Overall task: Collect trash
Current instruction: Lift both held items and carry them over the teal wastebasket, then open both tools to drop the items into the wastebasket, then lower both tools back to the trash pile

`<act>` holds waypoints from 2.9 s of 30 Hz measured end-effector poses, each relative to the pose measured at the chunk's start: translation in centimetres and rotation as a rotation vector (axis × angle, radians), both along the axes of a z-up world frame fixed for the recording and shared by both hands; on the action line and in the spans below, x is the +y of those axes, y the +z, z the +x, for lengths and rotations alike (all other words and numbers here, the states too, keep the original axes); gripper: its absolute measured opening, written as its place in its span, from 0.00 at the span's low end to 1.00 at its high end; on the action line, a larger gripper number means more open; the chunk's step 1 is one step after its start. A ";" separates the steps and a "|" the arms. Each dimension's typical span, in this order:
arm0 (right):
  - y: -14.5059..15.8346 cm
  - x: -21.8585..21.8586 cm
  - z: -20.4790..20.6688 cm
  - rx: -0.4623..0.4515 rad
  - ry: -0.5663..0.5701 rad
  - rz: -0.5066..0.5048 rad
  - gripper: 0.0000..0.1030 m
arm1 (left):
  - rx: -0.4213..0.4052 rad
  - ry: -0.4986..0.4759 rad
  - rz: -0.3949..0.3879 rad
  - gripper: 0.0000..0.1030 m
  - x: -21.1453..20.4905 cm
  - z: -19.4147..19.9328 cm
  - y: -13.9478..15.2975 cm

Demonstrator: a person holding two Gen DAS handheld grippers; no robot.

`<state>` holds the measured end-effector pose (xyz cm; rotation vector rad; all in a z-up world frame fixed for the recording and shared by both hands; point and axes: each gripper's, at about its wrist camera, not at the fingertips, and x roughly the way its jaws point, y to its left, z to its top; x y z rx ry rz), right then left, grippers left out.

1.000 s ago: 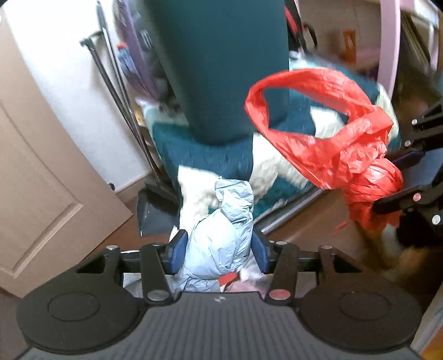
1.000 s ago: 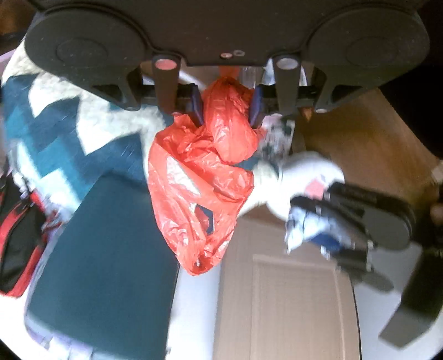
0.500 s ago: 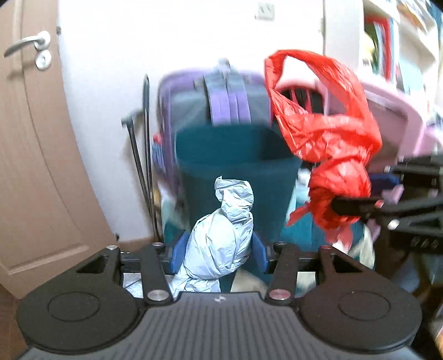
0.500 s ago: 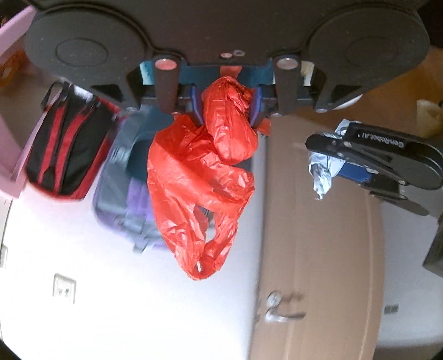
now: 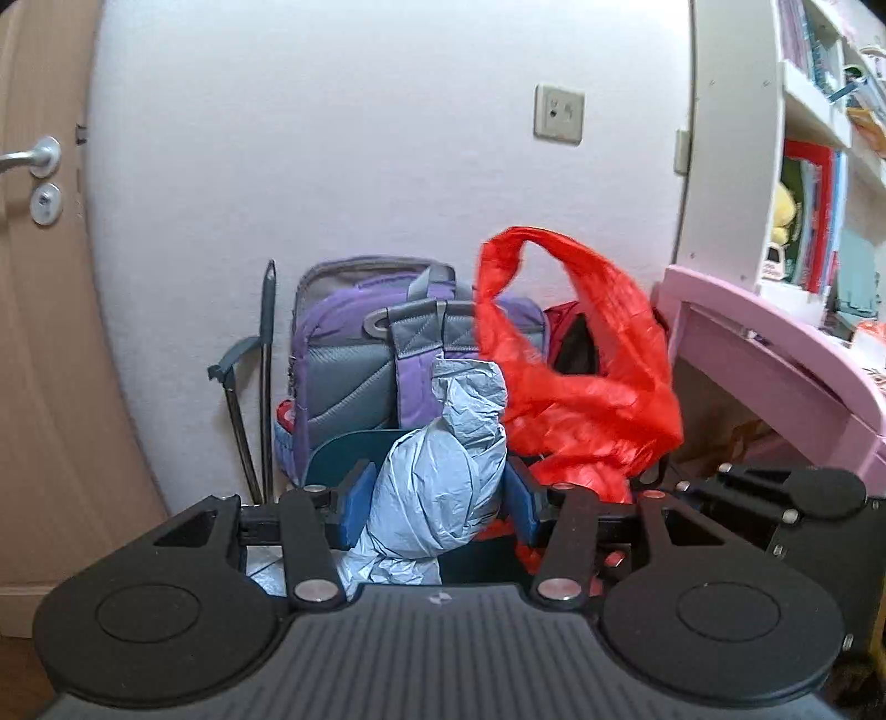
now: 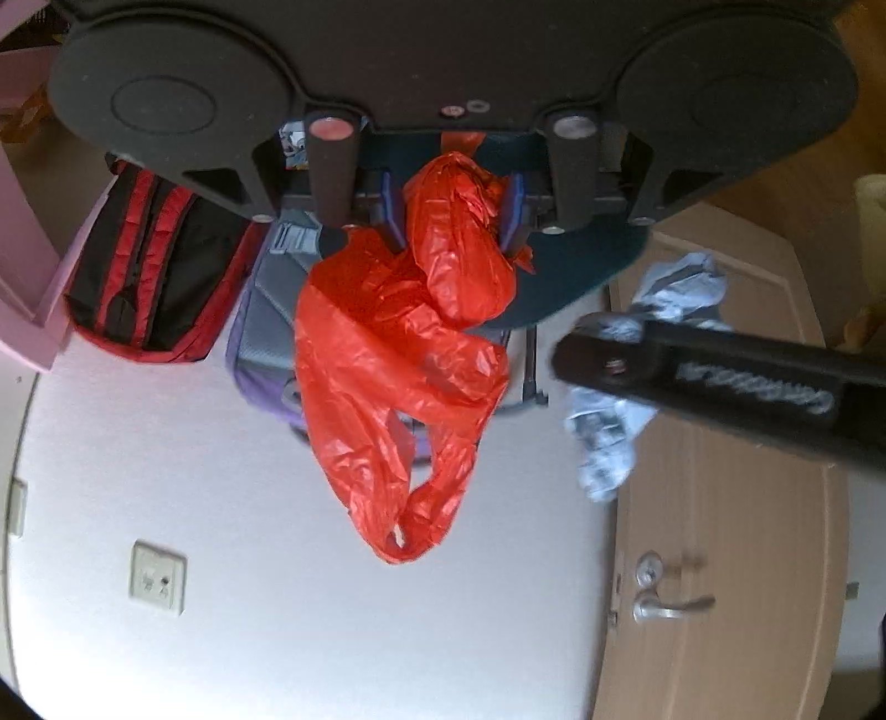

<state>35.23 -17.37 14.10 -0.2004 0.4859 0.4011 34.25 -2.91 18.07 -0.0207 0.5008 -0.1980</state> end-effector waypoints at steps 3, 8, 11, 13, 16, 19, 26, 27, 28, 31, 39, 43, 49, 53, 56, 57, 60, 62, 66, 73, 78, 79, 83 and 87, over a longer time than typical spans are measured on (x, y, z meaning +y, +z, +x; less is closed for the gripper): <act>-1.8 0.6 1.1 0.039 0.017 -0.025 0.33 | 0.045 0.015 0.011 0.48 -0.7 3.5 -2.1; -4.2 0.9 3.1 0.109 0.027 -0.051 0.33 | 0.129 0.028 0.020 0.48 -1.0 6.8 -5.7; -5.1 0.8 4.0 0.154 0.038 -0.044 0.35 | 0.183 0.028 0.025 0.48 -1.1 8.5 -7.9; -5.6 0.9 4.2 0.169 0.040 -0.053 0.36 | 0.210 0.025 0.020 0.48 -1.1 9.2 -9.1; -6.4 1.0 4.2 0.185 0.042 -0.071 0.36 | 0.244 0.023 0.014 0.49 -1.1 9.8 -10.3; -6.7 1.1 4.6 0.195 0.038 -0.080 0.35 | 0.260 0.020 0.007 0.53 -1.1 9.7 -11.0; -6.4 0.7 3.9 0.187 0.038 -0.085 0.37 | 0.246 0.030 0.005 0.66 -0.9 8.6 -10.7; -6.1 0.6 3.7 0.184 0.037 -0.078 0.37 | 0.238 0.026 0.007 0.66 -0.9 8.1 -10.5; -5.8 0.4 3.4 0.180 0.036 -0.073 0.37 | 0.233 0.024 0.009 0.66 -0.9 7.8 -10.0; -4.8 0.0 2.3 0.170 0.035 -0.059 0.38 | 0.215 0.022 0.019 0.66 -0.8 6.4 -9.0; -2.5 -0.9 -1.6 0.158 0.044 -0.024 0.38 | 0.179 0.011 0.037 0.66 -0.8 0.9 -6.5; -1.4 -1.1 -4.1 0.144 0.056 -0.010 0.38 | 0.166 0.006 0.031 0.66 -0.7 -2.1 -5.3; -0.9 -1.2 -7.9 0.146 0.070 0.022 0.39 | 0.142 -0.006 0.055 0.66 -0.4 -7.0 -4.5; -1.6 -1.1 -10.3 0.156 0.090 0.039 0.41 | 0.148 -0.015 0.047 0.68 0.2 -10.0 -5.0; -2.5 -1.1 -11.9 0.183 0.103 0.063 0.44 | 0.159 -0.021 0.036 0.74 0.7 -12.1 -5.9; -2.9 -1.1 -12.4 0.193 0.111 0.068 0.45 | 0.163 -0.023 0.030 0.74 0.9 -12.8 -6.2; -4.5 -1.0 -13.6 0.225 0.138 0.073 0.47 | 0.176 -0.031 0.013 0.80 1.6 -14.7 -7.4; -5.8 -0.8 -14.1 0.255 0.146 0.085 0.49 | 0.184 -0.025 -0.003 0.82 2.2 -15.8 -8.4; -9.0 -0.4 -14.6 0.319 0.156 0.107 0.50 | 0.242 -0.018 -0.064 0.82 3.9 -16.8 -11.5; -16.8 0.8 -14.1 0.474 0.156 0.173 0.51 | 0.345 0.003 -0.120 0.97 7.0 -16.0 -19.0; -24.1 2.9 -14.0 0.597 0.171 0.143 0.51 | 0.462 0.016 -0.114 0.97 9.1 -13.7 -26.2; -25.5 3.3 -13.8 0.620 0.173 0.128 0.51 | 0.487 0.017 -0.095 0.97 9.3 -13.4 -27.6; -30.6 4.8 -12.4 0.703 0.181 0.083 0.51 | 0.593 0.000 -0.022 0.97 10.5 -11.6 -33.8; -35.5 6.5 -11.5 0.752 0.202 0.003 0.51 | 0.671 -0.057 0.042 0.97 10.9 -10.1 -39.0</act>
